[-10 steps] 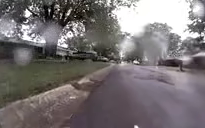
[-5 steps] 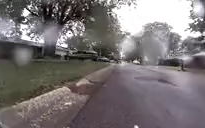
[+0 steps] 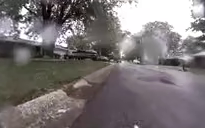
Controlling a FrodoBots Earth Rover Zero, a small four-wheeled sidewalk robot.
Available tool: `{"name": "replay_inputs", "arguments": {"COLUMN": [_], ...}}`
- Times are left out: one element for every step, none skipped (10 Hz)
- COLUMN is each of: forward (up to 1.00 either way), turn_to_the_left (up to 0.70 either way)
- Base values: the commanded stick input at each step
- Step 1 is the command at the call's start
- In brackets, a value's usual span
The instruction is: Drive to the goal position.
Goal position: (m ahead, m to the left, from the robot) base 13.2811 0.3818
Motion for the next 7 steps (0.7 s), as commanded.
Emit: {"name": "replay_inputs", "arguments": {"forward": [0.50,0.50,0.50,0.50,0.50,0.50,0.50], "turn_to_the_left": [-0.37,-0.09,-0.01,-0.01,-0.01,-0.01,-0.01]}}
